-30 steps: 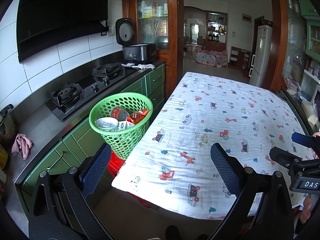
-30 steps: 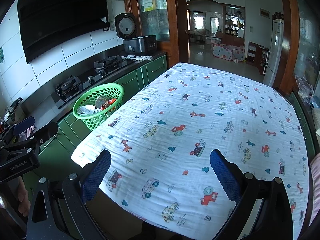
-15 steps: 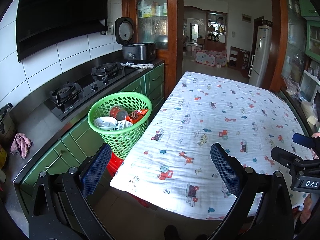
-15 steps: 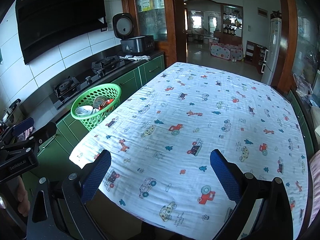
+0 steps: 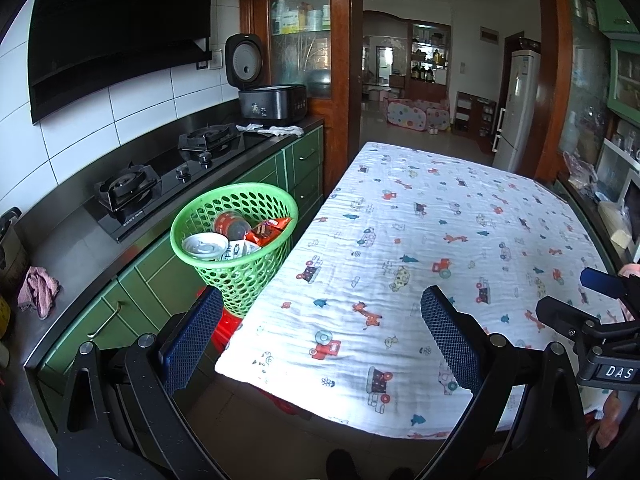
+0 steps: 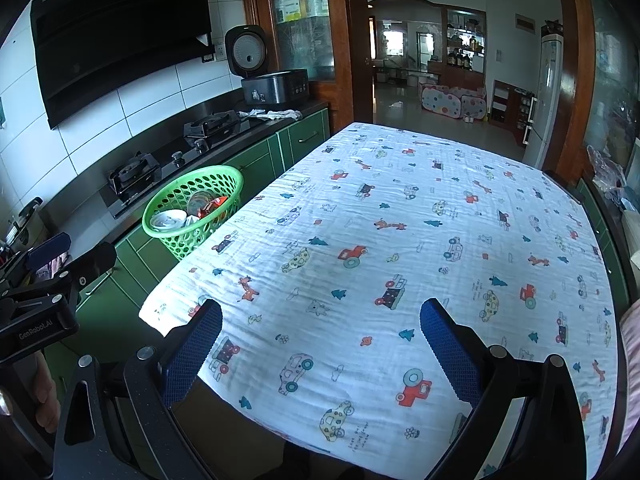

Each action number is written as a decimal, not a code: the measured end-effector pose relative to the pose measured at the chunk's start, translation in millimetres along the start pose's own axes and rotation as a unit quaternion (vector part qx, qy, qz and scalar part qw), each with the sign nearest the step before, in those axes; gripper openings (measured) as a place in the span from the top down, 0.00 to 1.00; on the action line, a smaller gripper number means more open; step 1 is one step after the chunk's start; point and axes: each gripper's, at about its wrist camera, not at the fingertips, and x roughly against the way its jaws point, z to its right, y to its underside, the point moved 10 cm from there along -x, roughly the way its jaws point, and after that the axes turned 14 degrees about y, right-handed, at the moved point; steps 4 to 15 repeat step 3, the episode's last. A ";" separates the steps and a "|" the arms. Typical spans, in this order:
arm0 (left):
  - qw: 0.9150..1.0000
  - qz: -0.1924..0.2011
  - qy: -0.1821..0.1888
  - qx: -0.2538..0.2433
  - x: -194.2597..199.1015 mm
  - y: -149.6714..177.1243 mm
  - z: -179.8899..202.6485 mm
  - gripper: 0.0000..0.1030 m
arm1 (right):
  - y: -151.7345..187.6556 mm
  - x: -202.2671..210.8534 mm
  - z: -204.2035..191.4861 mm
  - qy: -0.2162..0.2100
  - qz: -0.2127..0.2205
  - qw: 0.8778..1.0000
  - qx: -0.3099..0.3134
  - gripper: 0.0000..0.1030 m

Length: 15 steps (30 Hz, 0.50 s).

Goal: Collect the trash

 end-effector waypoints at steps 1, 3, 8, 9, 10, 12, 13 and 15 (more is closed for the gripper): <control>1.000 0.000 -0.001 0.000 0.0 -0.1 0.0 0.05 | 0.6 -0.4 0.3 0.000 0.000 1.000 0.001 0.07; 1.000 0.000 0.000 0.000 -0.1 -0.1 0.2 0.05 | 0.6 0.0 -0.1 0.000 0.000 1.000 0.001 0.07; 1.000 0.000 0.000 0.000 -0.1 -0.1 0.2 0.05 | 0.6 0.0 -0.1 0.000 0.000 1.000 0.001 0.07; 1.000 0.000 0.000 0.000 -0.1 -0.1 0.2 0.05 | 0.6 0.0 -0.1 0.000 0.000 1.000 0.001 0.07; 1.000 0.000 0.000 0.000 -0.1 -0.1 0.2 0.05 | 0.6 0.0 -0.1 0.000 0.000 1.000 0.001 0.07; 1.000 0.000 0.000 0.000 -0.1 -0.1 0.2 0.05 | 0.6 0.0 -0.1 0.000 0.000 1.000 0.001 0.07; 1.000 0.000 0.000 0.000 -0.1 -0.1 0.2 0.05 | 0.6 0.0 -0.1 0.000 0.000 1.000 0.001 0.07; 1.000 0.000 0.000 0.000 -0.1 -0.1 0.2 0.05 | 0.6 0.0 -0.1 0.000 0.000 1.000 0.001 0.07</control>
